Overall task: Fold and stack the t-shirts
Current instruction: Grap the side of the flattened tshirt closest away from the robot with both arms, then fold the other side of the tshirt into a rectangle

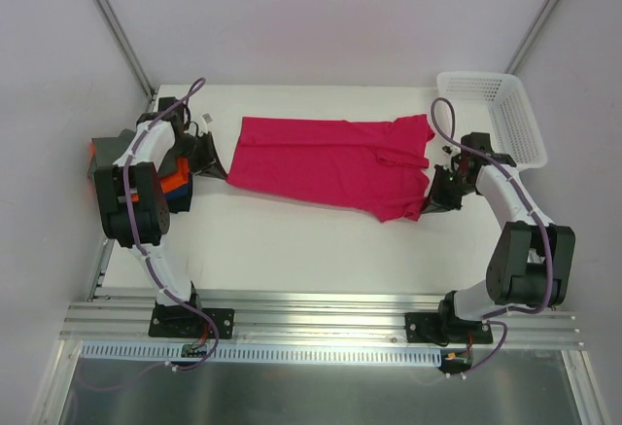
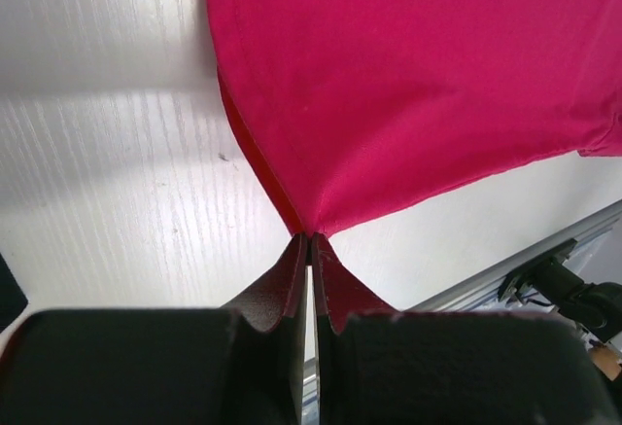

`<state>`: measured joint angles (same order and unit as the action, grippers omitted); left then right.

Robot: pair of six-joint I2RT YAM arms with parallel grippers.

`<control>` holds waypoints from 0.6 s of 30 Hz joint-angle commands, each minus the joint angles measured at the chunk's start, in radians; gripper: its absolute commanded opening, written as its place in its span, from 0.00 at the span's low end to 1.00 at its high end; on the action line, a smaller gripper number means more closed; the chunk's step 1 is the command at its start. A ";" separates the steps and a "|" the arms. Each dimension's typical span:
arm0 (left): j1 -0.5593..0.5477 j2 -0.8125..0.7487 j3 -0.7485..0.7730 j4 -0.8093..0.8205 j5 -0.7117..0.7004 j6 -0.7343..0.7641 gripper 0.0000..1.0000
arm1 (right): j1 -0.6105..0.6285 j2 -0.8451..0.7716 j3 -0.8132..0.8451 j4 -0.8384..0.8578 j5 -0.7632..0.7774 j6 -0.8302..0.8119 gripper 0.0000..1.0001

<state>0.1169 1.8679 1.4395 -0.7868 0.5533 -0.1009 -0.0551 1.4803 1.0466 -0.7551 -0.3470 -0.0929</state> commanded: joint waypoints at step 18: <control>-0.034 0.109 0.260 -0.037 -0.007 0.061 0.00 | -0.009 0.204 0.372 0.042 0.020 -0.054 0.00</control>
<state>0.0902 1.9617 1.6466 -0.8089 0.5484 -0.0666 -0.0574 1.6547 1.3586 -0.7265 -0.3428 -0.1272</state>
